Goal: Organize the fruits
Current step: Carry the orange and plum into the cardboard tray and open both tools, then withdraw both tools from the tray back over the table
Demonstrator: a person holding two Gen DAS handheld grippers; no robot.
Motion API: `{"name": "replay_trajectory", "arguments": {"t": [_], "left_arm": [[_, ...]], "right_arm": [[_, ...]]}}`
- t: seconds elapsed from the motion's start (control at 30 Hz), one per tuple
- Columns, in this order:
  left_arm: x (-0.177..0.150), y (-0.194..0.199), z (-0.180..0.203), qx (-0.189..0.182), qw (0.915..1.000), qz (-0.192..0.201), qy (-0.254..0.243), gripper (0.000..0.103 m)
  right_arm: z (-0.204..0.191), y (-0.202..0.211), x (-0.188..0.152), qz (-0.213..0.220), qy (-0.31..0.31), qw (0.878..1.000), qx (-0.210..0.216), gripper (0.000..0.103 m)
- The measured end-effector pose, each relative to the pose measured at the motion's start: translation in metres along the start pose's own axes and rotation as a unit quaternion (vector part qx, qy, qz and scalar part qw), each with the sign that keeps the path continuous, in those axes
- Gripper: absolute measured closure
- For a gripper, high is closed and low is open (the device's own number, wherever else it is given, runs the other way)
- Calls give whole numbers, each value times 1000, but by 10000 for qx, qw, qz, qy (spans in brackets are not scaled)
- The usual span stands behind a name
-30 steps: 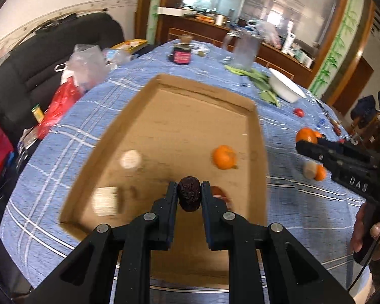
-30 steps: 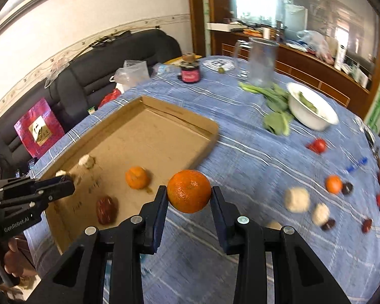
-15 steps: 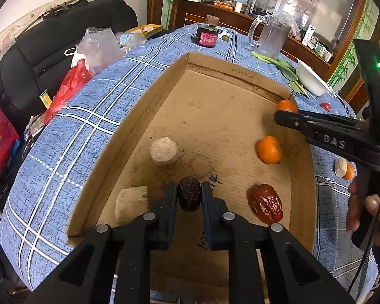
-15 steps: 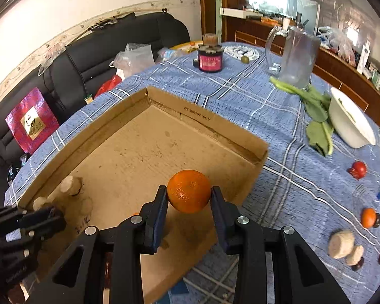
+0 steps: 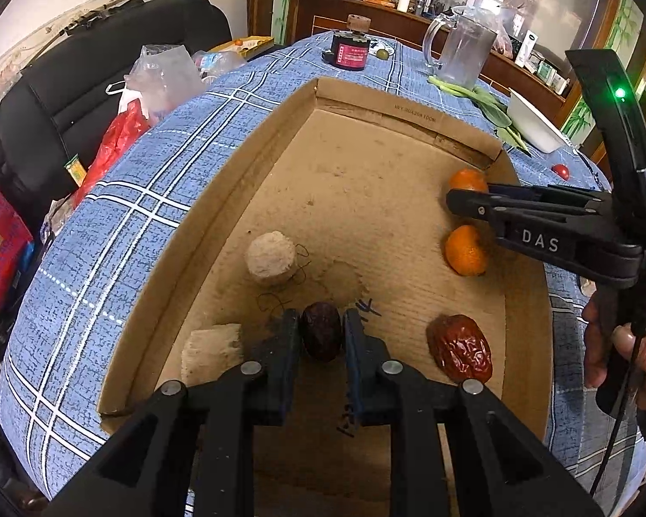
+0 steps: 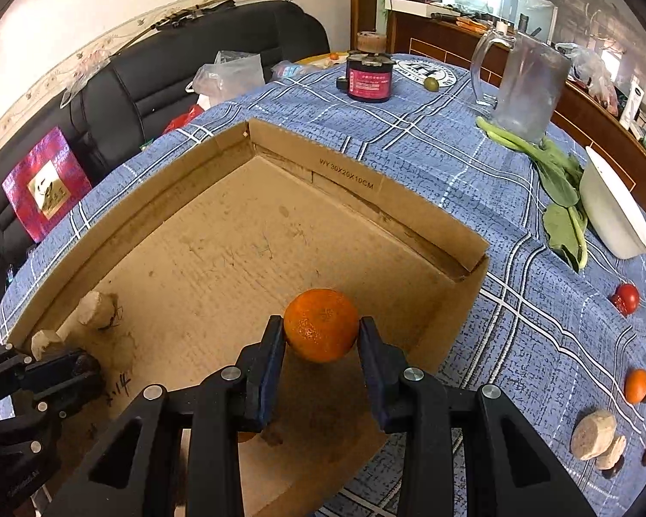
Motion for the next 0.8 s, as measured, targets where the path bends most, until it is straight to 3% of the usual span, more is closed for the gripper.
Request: {"name": "replay_trajectory", "arguments": {"t": [0.13,0.2,0.5,0.8], "left_arm": [[-1,1,-1,90,10000,8,13,64],[-2,2,-1,87,10000,6,16,64],[-10,14,-5,129,9998,60,159,61],[-16,38,2,529,9971,463,303,47]], "right_arm": [[-1,1,-1,11,59,10000,-71,62],[1,2,-1,28,39,9999,-105,56],[5,24,-8,200,-56,9997,-117,56],[16,64,-37,375,-115,9991,-186,55]]}}
Point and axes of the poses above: each gripper's, at about its wrist camera, not at the fingertips, and y roughly against the way its jaws point, z to its right, x to its top, the point moved 7 cm from there along -y, roughly the way its jaws point, and after that the axes turned 6 degrees about -z, right-handed, at the moved point
